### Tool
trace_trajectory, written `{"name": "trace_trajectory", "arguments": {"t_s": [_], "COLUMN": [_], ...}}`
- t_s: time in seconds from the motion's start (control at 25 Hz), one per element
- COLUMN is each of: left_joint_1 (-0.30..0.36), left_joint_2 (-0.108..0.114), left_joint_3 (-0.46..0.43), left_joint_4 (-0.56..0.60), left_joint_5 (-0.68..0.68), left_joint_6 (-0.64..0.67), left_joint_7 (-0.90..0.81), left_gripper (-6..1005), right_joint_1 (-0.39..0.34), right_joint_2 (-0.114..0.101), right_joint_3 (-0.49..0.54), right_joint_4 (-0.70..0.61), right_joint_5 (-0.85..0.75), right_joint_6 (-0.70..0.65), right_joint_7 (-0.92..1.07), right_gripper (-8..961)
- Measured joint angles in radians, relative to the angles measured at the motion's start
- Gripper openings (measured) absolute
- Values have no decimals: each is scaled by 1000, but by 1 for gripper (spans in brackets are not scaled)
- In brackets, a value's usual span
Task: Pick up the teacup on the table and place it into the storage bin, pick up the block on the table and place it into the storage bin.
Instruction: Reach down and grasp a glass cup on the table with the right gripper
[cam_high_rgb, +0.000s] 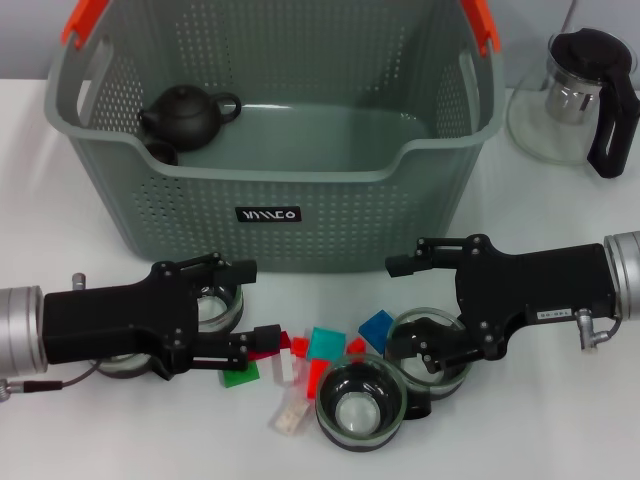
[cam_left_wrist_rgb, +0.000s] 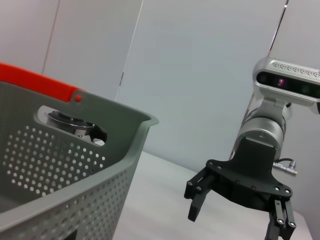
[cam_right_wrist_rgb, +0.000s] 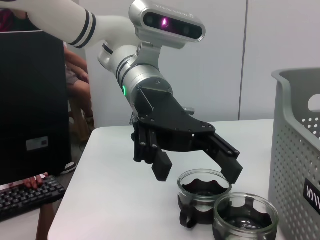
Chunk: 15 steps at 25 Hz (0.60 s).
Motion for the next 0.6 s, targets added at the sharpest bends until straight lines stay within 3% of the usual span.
{"name": "trace_trajectory", "arguments": {"t_s": [0.6], "left_joint_1": [1], "left_joint_2": [0], "left_joint_3": [9], "left_joint_4": [0], "left_joint_5": [6], "left_joint_6": [2], "left_joint_7": [2], "left_gripper": [934], "right_joint_1": [-4], "right_joint_2": [-5], "right_joint_3": [-1], "right_joint_4": [-2], "right_joint_5": [-5], "right_joint_6": [-5], "right_joint_7": [0], "right_gripper": [912]}}
